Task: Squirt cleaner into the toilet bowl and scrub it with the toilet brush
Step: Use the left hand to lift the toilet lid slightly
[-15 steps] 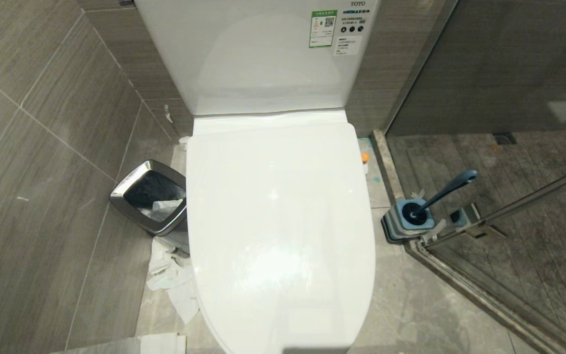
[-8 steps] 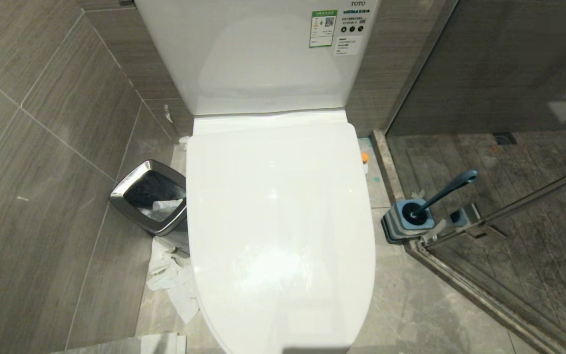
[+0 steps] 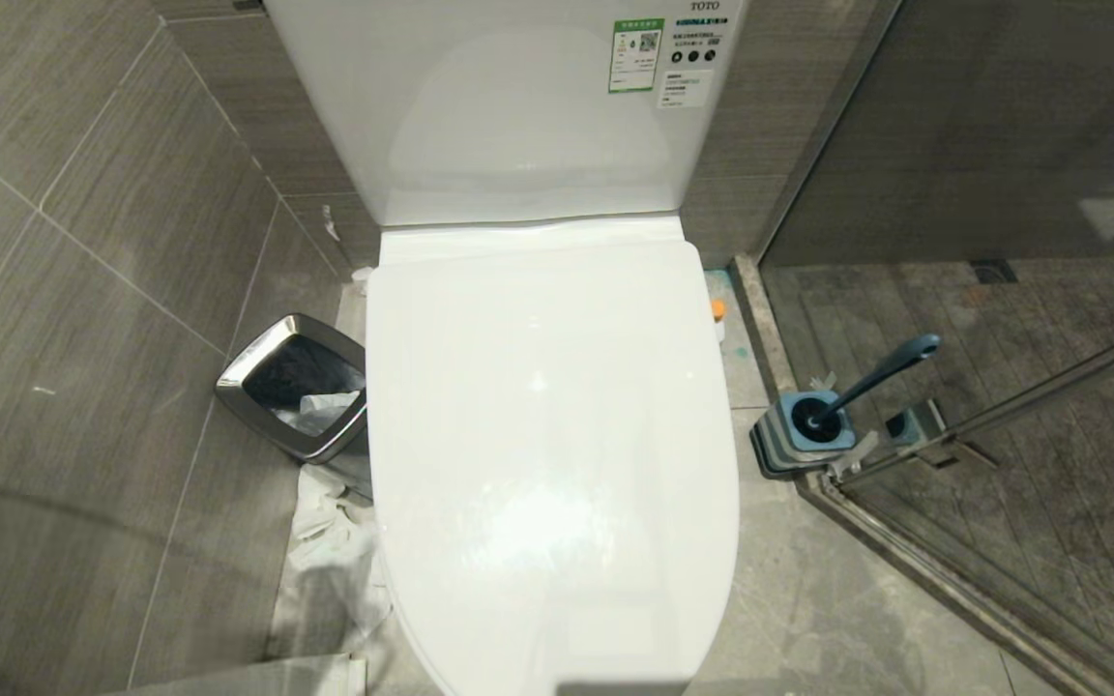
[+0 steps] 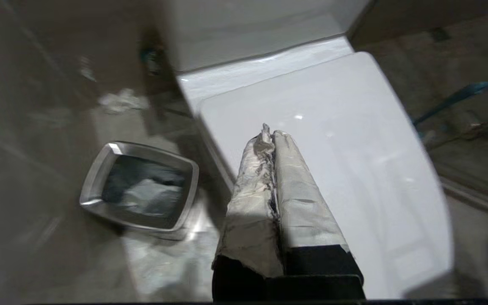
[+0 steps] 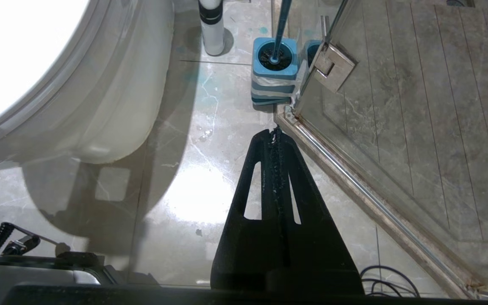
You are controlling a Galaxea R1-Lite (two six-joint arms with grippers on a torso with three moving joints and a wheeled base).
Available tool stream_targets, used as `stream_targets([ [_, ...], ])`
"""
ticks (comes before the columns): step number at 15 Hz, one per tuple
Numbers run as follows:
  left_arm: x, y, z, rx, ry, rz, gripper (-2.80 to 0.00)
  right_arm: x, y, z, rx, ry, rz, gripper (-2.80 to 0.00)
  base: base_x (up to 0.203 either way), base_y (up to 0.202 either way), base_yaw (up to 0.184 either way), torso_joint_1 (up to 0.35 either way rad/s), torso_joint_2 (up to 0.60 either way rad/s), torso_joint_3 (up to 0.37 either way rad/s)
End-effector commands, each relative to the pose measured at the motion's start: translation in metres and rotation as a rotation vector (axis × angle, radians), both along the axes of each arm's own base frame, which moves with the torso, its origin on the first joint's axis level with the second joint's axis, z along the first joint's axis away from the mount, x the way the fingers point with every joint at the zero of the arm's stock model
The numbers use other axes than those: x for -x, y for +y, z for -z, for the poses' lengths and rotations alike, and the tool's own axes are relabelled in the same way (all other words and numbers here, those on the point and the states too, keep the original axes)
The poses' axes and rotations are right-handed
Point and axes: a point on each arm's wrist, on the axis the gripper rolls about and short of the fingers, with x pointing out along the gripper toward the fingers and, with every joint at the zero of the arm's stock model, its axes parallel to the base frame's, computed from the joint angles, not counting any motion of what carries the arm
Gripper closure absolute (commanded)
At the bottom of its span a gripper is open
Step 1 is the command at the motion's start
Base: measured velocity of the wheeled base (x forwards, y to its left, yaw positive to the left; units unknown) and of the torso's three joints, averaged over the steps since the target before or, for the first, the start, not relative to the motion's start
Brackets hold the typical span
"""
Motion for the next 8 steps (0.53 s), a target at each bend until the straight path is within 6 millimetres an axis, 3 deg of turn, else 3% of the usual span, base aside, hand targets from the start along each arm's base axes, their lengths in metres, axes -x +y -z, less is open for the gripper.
stream_targets([
  [1, -0.062, -0.002, -0.004, 0.205, 0.211, 0.175, 0.0, 0.0, 0.0, 0.0, 0.001, 0.0, -0.001, 0.0, 0.0, 0.0, 0.0, 0.0, 0.0, 0.0],
  [4, -0.085, 0.006, -0.001, 0.357, 0.358, 0.402, 0.0, 0.0, 0.0, 0.0, 0.001, 0.002, -0.001, 0.0, 0.0, 0.0, 0.0, 0.0, 0.0, 0.0],
  [8, -0.116, 0.017, 0.003, 0.605, 0.505, 0.463, 0.0, 0.0, 0.0, 0.0, 0.001, 0.0, 0.0, 0.0, 0.0, 0.0, 0.0, 0.0, 0.0, 0.0],
])
